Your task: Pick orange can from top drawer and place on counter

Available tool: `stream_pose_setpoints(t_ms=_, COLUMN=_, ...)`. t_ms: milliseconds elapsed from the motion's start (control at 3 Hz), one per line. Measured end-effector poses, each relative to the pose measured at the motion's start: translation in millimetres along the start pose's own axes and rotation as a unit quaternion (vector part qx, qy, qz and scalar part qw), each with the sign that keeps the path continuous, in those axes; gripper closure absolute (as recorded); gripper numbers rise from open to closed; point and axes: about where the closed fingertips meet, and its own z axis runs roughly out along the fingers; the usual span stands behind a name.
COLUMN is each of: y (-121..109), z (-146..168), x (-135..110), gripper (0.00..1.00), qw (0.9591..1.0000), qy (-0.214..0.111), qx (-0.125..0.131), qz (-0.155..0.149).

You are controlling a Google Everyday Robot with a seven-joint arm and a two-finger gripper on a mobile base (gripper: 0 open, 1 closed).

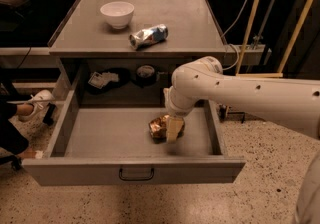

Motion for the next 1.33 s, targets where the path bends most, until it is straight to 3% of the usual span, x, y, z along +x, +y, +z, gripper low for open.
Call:
stream_pose_setpoints(t_ms=667, y=4.6, z=43.0, x=15.7, gripper=0.0, qw=0.9968, qy=0.013, qx=-0.078, qz=0.009)
stream_pose_setpoints(t_ms=1000, y=5.4, z=44.5, x=17.0, gripper=0.0, qw=0.9964, qy=0.015, qx=-0.082, qz=0.01)
stream_pose_setpoints(t_ms=1333, y=5.5, z=44.5, x=17.0, gripper=0.19, qw=0.9964, qy=0.015, qx=-0.082, qz=0.01)
